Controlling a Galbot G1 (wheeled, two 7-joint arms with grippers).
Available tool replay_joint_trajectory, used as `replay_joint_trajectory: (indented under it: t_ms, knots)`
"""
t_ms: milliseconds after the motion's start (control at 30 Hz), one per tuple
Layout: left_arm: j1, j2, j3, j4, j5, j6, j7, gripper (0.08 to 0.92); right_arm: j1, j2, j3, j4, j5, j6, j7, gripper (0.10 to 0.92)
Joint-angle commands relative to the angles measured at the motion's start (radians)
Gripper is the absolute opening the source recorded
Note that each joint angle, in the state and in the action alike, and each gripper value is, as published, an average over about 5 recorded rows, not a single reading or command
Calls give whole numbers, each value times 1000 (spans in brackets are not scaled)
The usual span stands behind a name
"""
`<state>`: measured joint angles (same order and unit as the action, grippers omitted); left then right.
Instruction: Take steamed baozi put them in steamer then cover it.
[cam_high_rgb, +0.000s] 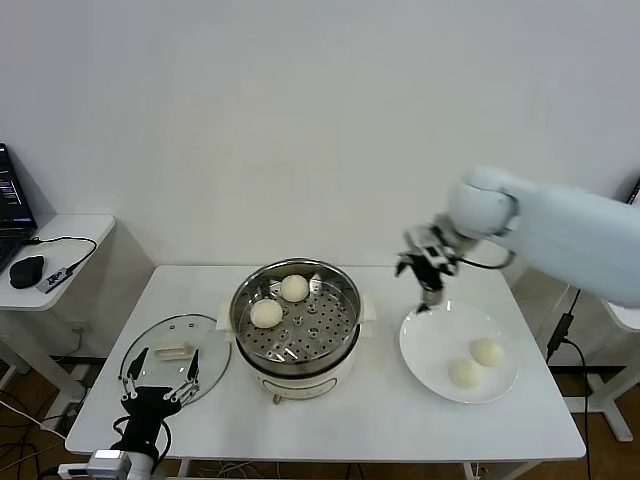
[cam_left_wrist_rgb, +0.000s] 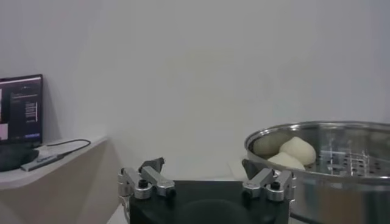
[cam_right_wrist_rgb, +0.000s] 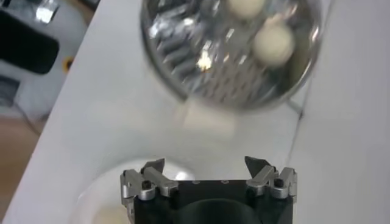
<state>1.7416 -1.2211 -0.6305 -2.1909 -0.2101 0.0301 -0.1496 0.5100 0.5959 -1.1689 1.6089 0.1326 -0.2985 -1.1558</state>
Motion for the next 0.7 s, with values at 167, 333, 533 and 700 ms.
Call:
replay_joint_trajectory:
  t_ms: [167, 333, 533, 700]
  knots:
    - [11, -1, 2, -1, 7, 0, 1, 823, -589, -266, 385, 45, -262, 62, 25, 823]
    - [15, -2, 2, 2, 11, 0, 1, 823, -711, -236, 484, 16, -297, 50, 50, 823]
    - [16, -6, 0, 6, 15, 0, 2, 823, -740, -177, 499, -49, -318, 41, 88, 823]
    - [18, -8, -5, 9, 15, 0, 3, 823, -742, -123, 497, -104, -325, 31, 103, 823]
